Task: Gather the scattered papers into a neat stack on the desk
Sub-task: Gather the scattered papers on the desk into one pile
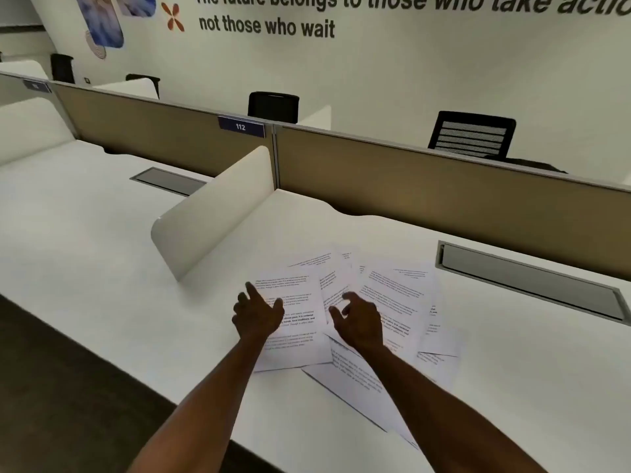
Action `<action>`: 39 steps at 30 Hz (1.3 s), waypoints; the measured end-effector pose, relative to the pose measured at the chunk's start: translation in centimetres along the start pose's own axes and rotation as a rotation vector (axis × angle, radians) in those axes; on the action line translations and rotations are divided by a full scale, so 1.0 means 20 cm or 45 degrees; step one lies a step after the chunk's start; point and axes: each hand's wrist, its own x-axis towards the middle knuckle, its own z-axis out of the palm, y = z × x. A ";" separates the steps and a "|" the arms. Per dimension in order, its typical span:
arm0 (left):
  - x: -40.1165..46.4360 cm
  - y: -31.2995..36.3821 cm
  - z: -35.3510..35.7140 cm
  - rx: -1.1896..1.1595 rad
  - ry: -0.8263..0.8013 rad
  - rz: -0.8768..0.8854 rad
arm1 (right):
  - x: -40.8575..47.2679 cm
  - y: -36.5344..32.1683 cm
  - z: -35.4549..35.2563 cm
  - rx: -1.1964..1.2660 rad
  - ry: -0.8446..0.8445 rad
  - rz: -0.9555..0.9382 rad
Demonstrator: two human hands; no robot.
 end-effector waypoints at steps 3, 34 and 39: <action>-0.05 -0.09 0.04 0.059 -0.049 -0.106 | -0.06 0.05 0.08 0.056 -0.075 0.088; -0.02 -0.23 0.07 -0.957 -0.081 -0.570 | -0.12 0.10 0.36 0.062 -0.281 0.265; 0.04 -0.16 0.00 -1.007 -0.266 -0.295 | -0.10 0.13 0.37 0.096 -0.279 0.237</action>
